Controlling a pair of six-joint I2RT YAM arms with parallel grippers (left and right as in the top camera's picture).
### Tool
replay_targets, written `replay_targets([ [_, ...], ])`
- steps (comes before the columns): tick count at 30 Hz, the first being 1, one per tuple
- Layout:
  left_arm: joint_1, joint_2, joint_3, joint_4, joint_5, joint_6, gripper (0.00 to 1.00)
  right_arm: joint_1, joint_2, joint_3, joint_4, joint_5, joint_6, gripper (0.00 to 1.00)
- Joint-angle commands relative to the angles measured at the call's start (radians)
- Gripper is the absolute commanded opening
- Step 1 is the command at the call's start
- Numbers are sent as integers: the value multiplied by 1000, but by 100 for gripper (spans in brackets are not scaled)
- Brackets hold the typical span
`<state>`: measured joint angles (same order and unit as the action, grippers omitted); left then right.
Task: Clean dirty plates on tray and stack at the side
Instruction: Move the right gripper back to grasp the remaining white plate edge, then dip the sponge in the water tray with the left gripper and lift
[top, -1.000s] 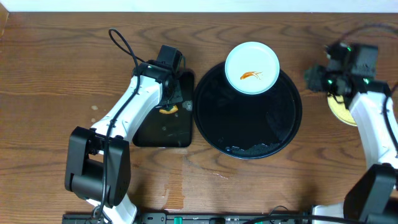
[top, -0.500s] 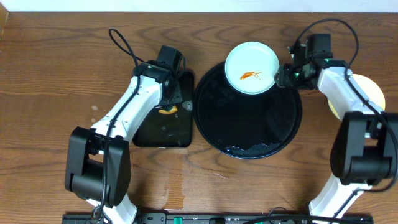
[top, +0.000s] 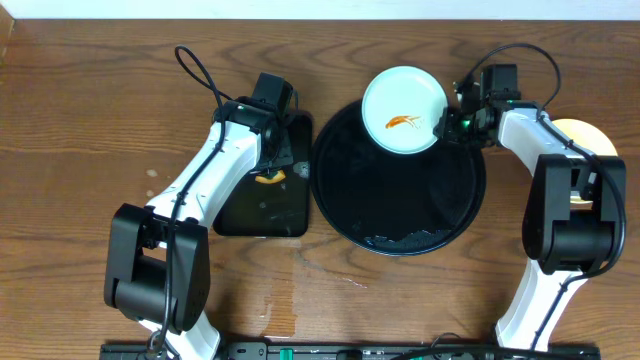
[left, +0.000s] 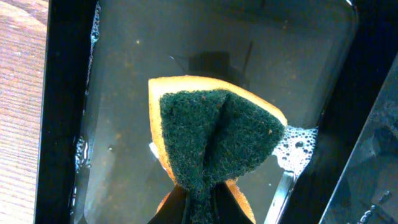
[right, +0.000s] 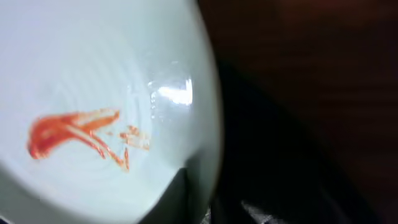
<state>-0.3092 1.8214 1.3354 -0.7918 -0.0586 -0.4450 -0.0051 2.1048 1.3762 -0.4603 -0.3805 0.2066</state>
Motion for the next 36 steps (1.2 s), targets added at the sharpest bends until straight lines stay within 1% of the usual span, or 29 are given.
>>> replay_targets([
  [1,5,-28,-8,-8,-16,6,9,6,29,3,-51,-13,6,5],
  [4,5,-28,-8,-8,-16,6,9,6,29,3,-110,-13,4,1],
  [14,5,-28,-14,-11,-16,6,9,7,-18,3,-263,-9,-56,1],
  [17,5,-28,-38,-1,-17,6,8,10,-32,3,-308,21,-68,1],
  [22,5,-26,-126,98,-16,6,8,34,-32,2,-369,130,-93,1],
  [25,5,-26,-174,149,-11,10,8,52,-32,2,-375,144,-109,1],
  [29,5,-26,-230,197,0,91,8,76,-32,2,-372,145,-116,1],
  [33,13,-26,-279,219,-6,142,8,92,-32,2,-370,145,-119,1],
  [34,19,-26,-294,228,-27,141,13,95,-32,2,-370,145,-119,1],
  [35,25,-26,-310,241,-60,141,21,97,-32,2,-370,145,-119,1],
  [36,30,-26,-322,252,-85,140,22,98,-32,2,-370,145,-119,1],
])
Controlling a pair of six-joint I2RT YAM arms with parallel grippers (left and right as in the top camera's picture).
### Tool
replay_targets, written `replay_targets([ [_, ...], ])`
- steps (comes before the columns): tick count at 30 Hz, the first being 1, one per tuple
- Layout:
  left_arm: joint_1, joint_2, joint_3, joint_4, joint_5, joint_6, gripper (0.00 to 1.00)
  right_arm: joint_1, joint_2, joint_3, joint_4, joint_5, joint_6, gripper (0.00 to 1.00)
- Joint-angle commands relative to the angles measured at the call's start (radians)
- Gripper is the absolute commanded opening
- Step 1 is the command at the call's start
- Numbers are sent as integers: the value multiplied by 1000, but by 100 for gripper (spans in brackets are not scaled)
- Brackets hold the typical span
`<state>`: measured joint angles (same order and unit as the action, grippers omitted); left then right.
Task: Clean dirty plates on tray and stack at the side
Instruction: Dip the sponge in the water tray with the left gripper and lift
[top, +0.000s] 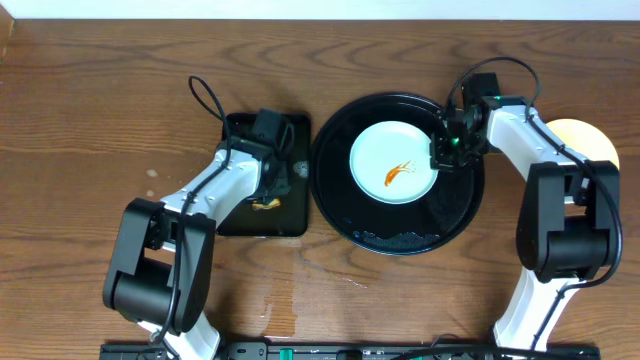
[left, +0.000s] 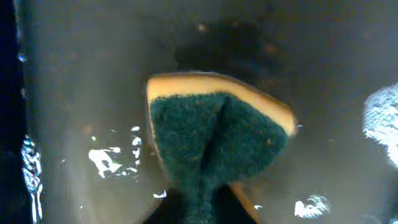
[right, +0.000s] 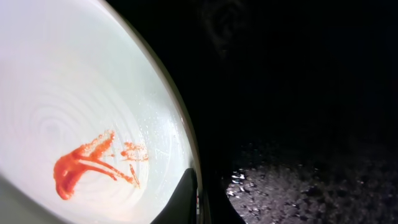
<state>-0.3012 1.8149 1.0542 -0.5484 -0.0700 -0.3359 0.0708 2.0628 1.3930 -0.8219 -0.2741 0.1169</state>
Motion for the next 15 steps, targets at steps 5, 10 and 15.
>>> replay_targets([
  [5,49,-19,-77,46,-122,13,8,23,10,-14,-9,39,-29,1],
  [10,49,-19,-77,111,170,175,7,23,10,-14,-9,38,-29,1],
  [15,50,-19,-77,195,234,198,56,23,10,-14,-10,38,-29,1],
])
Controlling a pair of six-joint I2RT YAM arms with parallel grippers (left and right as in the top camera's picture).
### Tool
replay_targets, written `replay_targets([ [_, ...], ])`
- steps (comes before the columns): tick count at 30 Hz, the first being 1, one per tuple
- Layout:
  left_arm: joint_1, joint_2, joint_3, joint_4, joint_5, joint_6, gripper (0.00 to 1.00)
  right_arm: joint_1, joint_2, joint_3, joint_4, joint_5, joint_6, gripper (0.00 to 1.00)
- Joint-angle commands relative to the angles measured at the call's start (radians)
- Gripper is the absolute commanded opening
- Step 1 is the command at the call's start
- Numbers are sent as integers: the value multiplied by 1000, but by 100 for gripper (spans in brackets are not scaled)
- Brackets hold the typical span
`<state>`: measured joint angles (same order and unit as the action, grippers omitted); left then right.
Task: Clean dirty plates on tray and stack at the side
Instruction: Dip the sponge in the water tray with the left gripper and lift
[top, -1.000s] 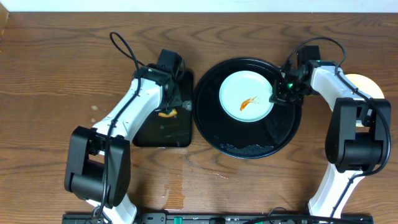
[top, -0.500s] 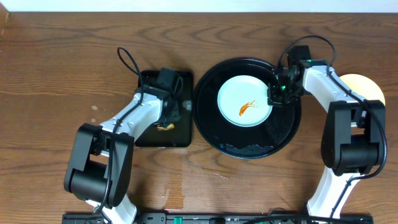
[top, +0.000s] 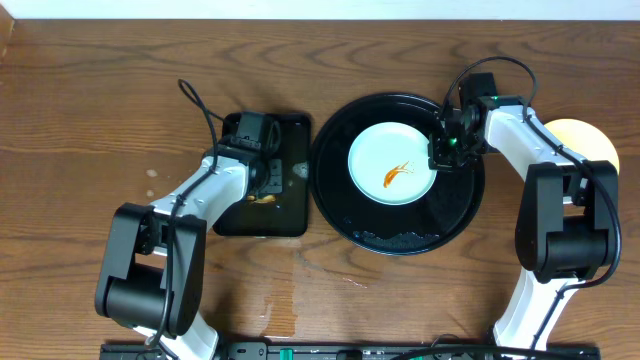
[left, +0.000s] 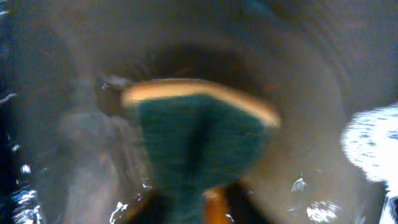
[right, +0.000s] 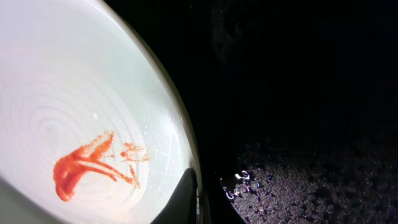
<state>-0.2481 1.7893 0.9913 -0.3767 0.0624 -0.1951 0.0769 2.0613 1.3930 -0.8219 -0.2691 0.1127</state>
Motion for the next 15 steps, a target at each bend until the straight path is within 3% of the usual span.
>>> replay_targets([
  [1,-3,6,-14,36,101,57,56,16,11,-14,-10,33,-25,1],
  [2,-3,6,-14,43,102,57,48,16,11,-14,-10,33,-25,1],
  [3,-3,6,-14,47,102,57,22,16,11,-14,-10,33,-25,1],
  [4,-3,6,-14,46,102,62,8,16,11,-14,-10,33,-25,1],
  [7,-3,6,-14,32,98,68,7,16,11,-14,-9,33,-25,1],
  [8,-3,6,-14,27,90,68,11,16,11,-14,-10,33,-25,1],
  [10,-3,6,-14,18,70,68,54,16,11,-14,-9,33,-25,1],
  [15,-4,6,-14,16,69,59,71,16,11,-14,-10,33,-25,1],
])
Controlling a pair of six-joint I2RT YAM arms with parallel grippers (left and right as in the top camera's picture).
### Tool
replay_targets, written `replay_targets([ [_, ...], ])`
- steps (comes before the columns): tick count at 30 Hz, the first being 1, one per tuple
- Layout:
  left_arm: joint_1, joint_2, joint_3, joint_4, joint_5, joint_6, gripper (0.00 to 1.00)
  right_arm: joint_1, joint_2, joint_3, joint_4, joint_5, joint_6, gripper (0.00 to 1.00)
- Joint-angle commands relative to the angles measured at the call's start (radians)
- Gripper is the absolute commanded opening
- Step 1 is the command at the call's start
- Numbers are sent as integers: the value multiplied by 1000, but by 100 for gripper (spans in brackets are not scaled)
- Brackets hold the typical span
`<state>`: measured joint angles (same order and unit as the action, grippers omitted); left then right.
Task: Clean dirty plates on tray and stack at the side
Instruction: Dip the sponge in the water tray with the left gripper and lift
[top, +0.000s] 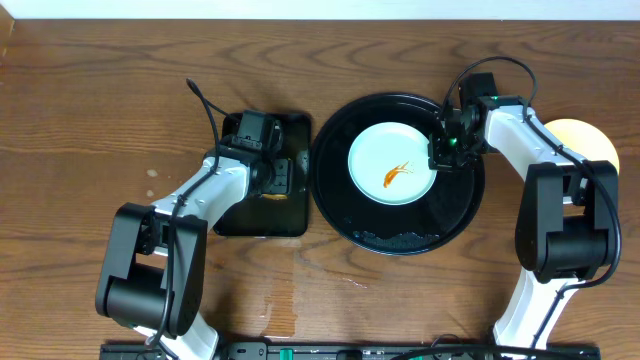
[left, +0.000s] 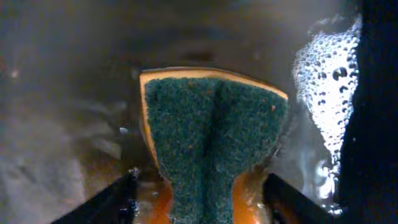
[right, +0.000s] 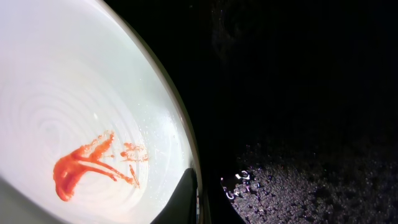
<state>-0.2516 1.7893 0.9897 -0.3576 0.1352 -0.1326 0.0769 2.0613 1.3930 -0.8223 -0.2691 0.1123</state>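
Note:
A white plate with a red sauce smear lies in the round black tray. My right gripper is shut on the plate's right rim, one finger over it and one under. A green-faced orange sponge sits in the soapy water of the black basin, near its right wall. My left gripper is open there, its fingers spread wide on either side of the sponge's base. In the overhead view my left gripper hides the sponge.
A pale yellow plate lies on the table at the far right, partly under my right arm. Foam floats by the basin's right wall. The tray bottom is wet and speckled. Bare brown wood surrounds the basin and tray.
My left gripper's fingers, close together on the sponge before, now stand wide apart beside it. The sponge sits nearer the basin's right wall and the foam. Right gripper and plate are unchanged.
First my right gripper held the smeared plate at the tray's far rim, and my left held the pinched sponge over the basin. Then the plate lay in the tray's middle and the sponge was down in the water. Now my left fingers are spread.

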Motion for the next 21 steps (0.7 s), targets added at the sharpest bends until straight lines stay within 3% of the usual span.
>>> replay_targets([
  [1,-1,6,-13,-3,-4,-3,71,16,11,-14,-9,33,-24,1],
  [3,-1,6,-13,-2,-5,-3,68,16,11,-14,-9,33,-24,1],
  [5,-1,6,-13,3,-5,-2,21,16,11,-14,-9,33,-24,1],
  [6,-1,6,-13,5,-5,-2,8,16,11,-14,-9,33,-24,1],
  [9,-1,6,-13,6,-5,-2,8,16,11,-14,-9,33,-24,1],
  [10,-1,6,-13,6,-5,-2,12,16,11,-14,-9,33,-24,1],
  [11,-1,6,-13,6,-5,-2,40,16,11,-14,-9,33,-24,1],
  [12,-1,6,-13,8,-5,-2,58,16,11,-14,-10,33,-24,1],
  [13,-1,6,-13,9,-5,-2,58,16,11,-14,-11,33,-24,1],
  [14,-1,6,-13,9,-5,-2,43,16,11,-14,-12,33,-24,1],
  [15,-1,6,-13,8,-5,-2,9,16,11,-14,-13,33,-24,1],
  [19,-1,6,-13,18,-5,-2,7,16,11,-14,-16,33,-24,1],
  [20,-1,6,-13,28,-5,-2,17,16,11,-14,-16,33,-24,1],
  [21,0,6,-12,43,-5,-2,50,16,11,-14,-16,33,-24,1],
])
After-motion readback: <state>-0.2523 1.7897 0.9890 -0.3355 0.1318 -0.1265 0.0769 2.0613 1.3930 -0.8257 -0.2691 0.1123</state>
